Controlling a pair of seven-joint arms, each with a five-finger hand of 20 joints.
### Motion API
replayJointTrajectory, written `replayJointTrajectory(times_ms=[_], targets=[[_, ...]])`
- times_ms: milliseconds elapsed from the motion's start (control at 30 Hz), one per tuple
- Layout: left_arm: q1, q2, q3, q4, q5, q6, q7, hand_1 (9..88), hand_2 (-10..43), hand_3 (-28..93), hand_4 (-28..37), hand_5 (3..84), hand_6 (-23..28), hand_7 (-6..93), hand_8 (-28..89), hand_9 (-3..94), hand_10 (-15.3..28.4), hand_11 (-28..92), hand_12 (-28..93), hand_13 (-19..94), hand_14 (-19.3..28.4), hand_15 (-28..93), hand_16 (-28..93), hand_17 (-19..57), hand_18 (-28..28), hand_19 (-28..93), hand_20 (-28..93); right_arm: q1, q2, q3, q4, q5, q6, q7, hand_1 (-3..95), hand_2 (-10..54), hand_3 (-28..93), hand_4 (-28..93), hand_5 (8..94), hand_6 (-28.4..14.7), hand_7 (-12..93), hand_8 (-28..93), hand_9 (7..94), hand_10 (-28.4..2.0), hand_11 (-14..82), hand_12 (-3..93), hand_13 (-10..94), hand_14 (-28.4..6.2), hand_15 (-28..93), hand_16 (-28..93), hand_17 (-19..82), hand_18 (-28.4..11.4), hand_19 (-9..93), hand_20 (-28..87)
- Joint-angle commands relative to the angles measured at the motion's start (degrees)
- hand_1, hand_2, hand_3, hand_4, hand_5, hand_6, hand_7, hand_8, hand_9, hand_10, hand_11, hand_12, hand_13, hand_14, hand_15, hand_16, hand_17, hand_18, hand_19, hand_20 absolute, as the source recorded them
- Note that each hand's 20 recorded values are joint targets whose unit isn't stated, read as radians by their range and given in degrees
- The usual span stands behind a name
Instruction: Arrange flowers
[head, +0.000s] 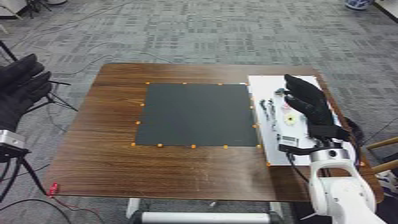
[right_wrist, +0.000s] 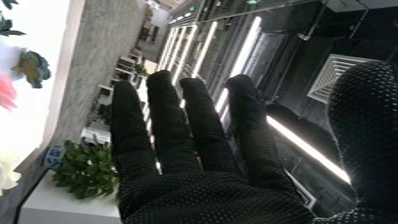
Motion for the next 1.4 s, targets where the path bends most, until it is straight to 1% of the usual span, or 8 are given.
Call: replayJointTrajectory(times_ms=[33, 167, 633, 733, 933, 1100, 1200, 1400], targets=[[1.05, -0.77, 0.25, -0.98, -1.65, 2.73, 1.07, 27.6, 10.4, 67, -25.3, 37.5, 8.3, 2.4, -5, 31.6, 12.7, 6, 13, 22, 13.2, 14, 0, -1.3, 11.5, 19, 10, -0.58, -0.36, 1.66, -0.24, -0.01, -3.27, -2.88, 23.3, -7.6, 82, -27, 37.1, -5.2, 17, -12, 40.0, -17.2, 7.7, 13.0, 30, -15.7, 25, 14, 15, -18.9, 30, 15], [1.44, -0.79, -0.14, -1.10, -1.72, 2.42, 0.40, 27.6, 10.6, 67, -25.4, 37.7, 8.4, 2.7, -5, 31.8, 12.9, 6, 12, 22, 13.2, 15, -1, -1.3, 11.6, 19, 10, -1.94, -0.98, 3.23, -1.50, -1.24, -4.18, -3.39, 26.6, -9.5, 82, -28, 37.0, -4.8, 19, -13, 39.8, -16.8, 7.3, 13.4, 31, -15.1, 24, 15, 15, -18.8, 30, 15], [1.71, -0.72, 0.38, -1.07, -2.10, 3.16, 1.77, 27.6, 10.7, 68, -25.4, 37.8, 8.4, 2.8, -5, 31.9, 12.9, 6, 12, 22, 13.3, 15, -1, -1.3, 11.6, 19, 10, -2.83, -0.78, 3.22, -3.21, -7.40, -2.64, 1.49, 28.1, -9.5, 81, -28, 39.2, -4.5, 22, -14, 40.8, -16.2, 8.5, 14.2, 33, -14.1, 26, 16, 16, -18.2, 32, 16], [2.37, -1.06, 0.10, -1.36, -2.21, 3.35, 2.25, 27.5, 10.7, 68, -25.5, 37.8, 8.4, 2.8, -5, 31.9, 12.9, 6, 12, 22, 13.3, 16, -1, -1.3, 11.6, 20, 10, -2.29, 0.15, 1.28, -4.25, -16.02, -0.30, 8.32, 29.0, -9.5, 80, -28, 40.1, -4.8, 23, -14, 42.8, -16.2, 11.0, 15.2, 36, -13.8, 38, 18, 18, -18.2, 42, 20], [3.30, -1.48, -0.14, -1.57, -2.61, 3.91, 2.48, 27.5, 10.8, 68, -25.6, 37.9, 8.4, 3.2, -5, 31.9, 12.9, 7, 12, 23, 13.4, 16, -1, -1.4, 11.7, 20, 10, -2.55, 3.38, -2.69, -6.69, -36.31, 5.74, 17.58, 34.2, -9.5, 69, -28, 45.8, -5.8, 29, -13, 49.0, -15.3, 29.9, 21.9, 38, -14.6, 67, 30, 18, -19.2, 60, 28], [3.82, -1.58, 0.14, -1.84, -2.79, 4.46, 2.76, 27.6, 10.9, 68, -25.7, 37.9, 8.4, 3.5, -5, 32.0, 13.0, 7, 12, 23, 13.6, 17, -1, -1.5, 11.8, 20, 10, -4.03, 7.60, -3.41, -10.47, -46.06, -1.67, 27.53, 47.1, -9.5, 42, -28, 47.2, -6.3, 39, -15, 46.6, -16.8, 47.1, 30.3, 38, -18.0, 74, 44, 18, -20.7, 66, 35], [5.05, -1.39, -1.31, -2.36, -2.70, 4.93, 2.85, 27.6, 10.9, 68, -25.7, 38.0, 8.5, 3.7, -5, 32.1, 13.2, 8, 13, 23, 13.8, 17, -1, -1.6, 11.8, 20, 10, -3.72, 10.36, -4.11, -15.82, -44.49, -16.22, 38.79, 35.7, -9.5, 56, -28, 50.5, -7.9, 38, -14, 46.7, -19.7, 49.1, 32.4, 38, -21.0, 75, 46, 17, -22.6, 67, 37], [7.50, -1.14, -3.89, -3.42, -3.31, 6.33, 2.81, 27.7, 11.1, 68, -25.7, 38.2, 8.6, 4.1, -5, 32.2, 13.2, 8, 13, 23, 14.1, 18, -1, -1.6, 11.9, 20, 10, -2.99, 15.95, -8.81, -15.18, -48.83, -15.48, 46.03, 29.9, -9.5, 67, -28, 53.4, -10.2, 33, -11, 47.8, -22.7, 48.7, 32.3, 39, -24.2, 76, 43, 17, -26.2, 69, 37]])
